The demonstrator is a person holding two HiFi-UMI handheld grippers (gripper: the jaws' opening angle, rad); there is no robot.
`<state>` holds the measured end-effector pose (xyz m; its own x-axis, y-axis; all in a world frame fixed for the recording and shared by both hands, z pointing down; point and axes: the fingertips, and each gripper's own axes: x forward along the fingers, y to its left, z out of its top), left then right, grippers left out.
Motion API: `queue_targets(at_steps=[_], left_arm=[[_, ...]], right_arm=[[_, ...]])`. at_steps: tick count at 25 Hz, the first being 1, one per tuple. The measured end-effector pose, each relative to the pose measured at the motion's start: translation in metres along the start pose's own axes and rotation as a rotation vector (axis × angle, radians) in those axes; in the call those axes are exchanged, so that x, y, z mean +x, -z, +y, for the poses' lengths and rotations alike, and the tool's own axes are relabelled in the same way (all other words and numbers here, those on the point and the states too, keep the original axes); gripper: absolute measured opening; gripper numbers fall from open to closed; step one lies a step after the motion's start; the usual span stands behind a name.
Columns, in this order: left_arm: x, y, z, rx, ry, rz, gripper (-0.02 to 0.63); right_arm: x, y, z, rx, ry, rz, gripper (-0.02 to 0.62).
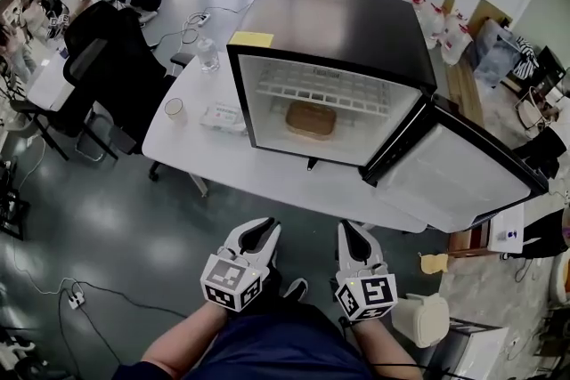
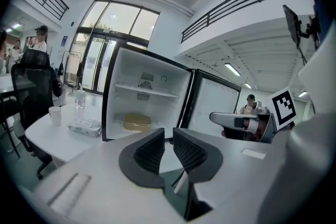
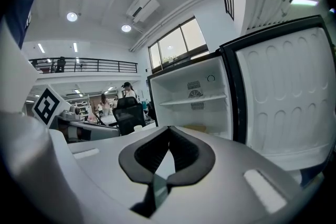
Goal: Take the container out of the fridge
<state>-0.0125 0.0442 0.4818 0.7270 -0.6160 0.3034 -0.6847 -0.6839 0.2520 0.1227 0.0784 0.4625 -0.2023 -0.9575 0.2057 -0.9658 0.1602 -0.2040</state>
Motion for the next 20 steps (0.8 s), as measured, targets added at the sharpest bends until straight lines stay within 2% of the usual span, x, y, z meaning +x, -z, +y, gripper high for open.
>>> queue_targets(at_steps=[10,13,17,20], left_arm=[[0.077,-0.014,0.034,-0.036,0.077,0.035,0.051],[0.105,-0.006,0.052,-0.068,0.092,0.076,0.051],[0.137,0.001,0.071,-0.163,0.128,0.139,0.051],[0.155,0.004,0.084,-0.312,0.166,0.163,0.051]], right_arm=[[0.045,-0.007,-0.032,-0.001,0.082,0.027,0.006],[0.059,-0.008,-0.039,0.002,0.108,0.040,0.006],[0.076,-0.012,-0.046,0.018,0.147,0.046,0.006],[0.089,-0.014,-0.049,0.020,0.175,0.053,0.006]])
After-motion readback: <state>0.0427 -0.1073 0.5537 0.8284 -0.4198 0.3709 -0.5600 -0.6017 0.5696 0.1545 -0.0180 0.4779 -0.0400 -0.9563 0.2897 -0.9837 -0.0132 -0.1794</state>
